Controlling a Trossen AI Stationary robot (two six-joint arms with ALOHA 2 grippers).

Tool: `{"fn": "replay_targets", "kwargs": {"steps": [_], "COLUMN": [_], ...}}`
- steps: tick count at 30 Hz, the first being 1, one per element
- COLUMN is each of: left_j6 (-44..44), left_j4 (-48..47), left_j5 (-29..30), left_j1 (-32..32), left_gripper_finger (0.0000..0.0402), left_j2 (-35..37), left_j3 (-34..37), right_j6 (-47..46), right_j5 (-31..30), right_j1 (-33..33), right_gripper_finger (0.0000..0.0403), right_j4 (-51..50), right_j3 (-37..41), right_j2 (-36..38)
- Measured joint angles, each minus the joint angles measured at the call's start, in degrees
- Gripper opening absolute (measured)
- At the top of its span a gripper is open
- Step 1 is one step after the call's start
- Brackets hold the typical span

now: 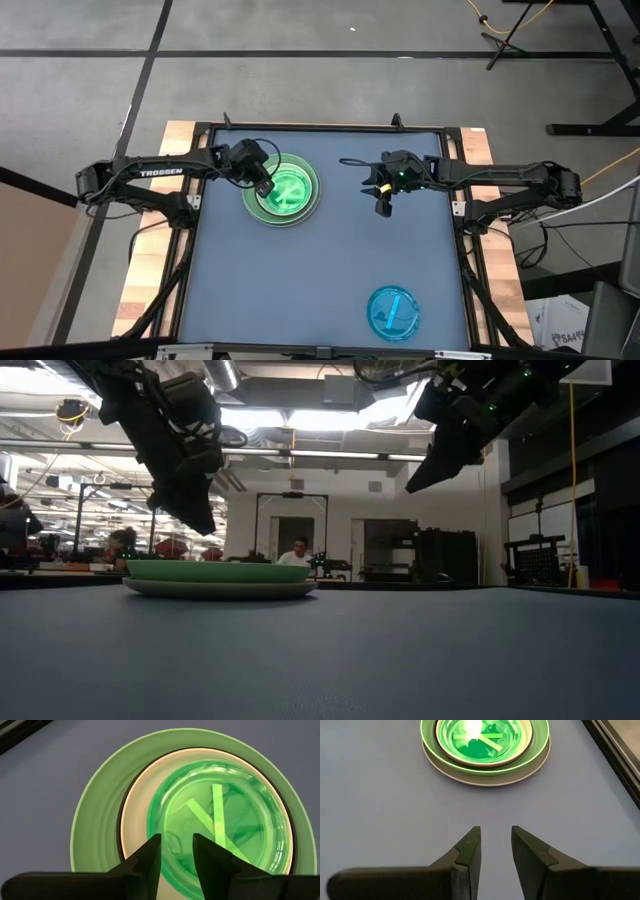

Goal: Stack plastic plates
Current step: Stack the blue plate on top of the light green plate

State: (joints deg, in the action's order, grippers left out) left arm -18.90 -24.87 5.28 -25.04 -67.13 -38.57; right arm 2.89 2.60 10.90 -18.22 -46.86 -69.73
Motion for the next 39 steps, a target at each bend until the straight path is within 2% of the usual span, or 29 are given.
{"fn": "replay_targets", "kwargs": {"steps": [17, 27, 31, 39], "left_j6": [-0.48, -0.5, -0.52, -0.52], "left_j4": [0.09, 0.09, 0.09, 0.11], "left_j5": [0.0, 0.0, 0.0, 0.0], "left_j1": [0.0, 0.0, 0.0, 0.0], "left_gripper_finger": [0.0105, 0.0105, 0.0105, 0.0105], "left_j2": [0.0, 0.0, 0.0, 0.0], "left_j3": [-0.02, -0.04, -0.07, -0.07], "right_j6": [-0.03, -4.32, -6.03, -10.66], "right_j5": [0.08, 9.62, 8.43, 8.47], "right_j1": [-0.02, -0.3, -3.19, -15.15], "right_gripper_finger": [0.0099, 0.0099, 0.0099, 0.0099], "right_j4": [0.0, -3.48, -7.18, -9.72], "right_j3": [0.0, 0.01, 0.01, 0.01], "right_j2": [0.0, 0.0, 0.0, 0.0]}}
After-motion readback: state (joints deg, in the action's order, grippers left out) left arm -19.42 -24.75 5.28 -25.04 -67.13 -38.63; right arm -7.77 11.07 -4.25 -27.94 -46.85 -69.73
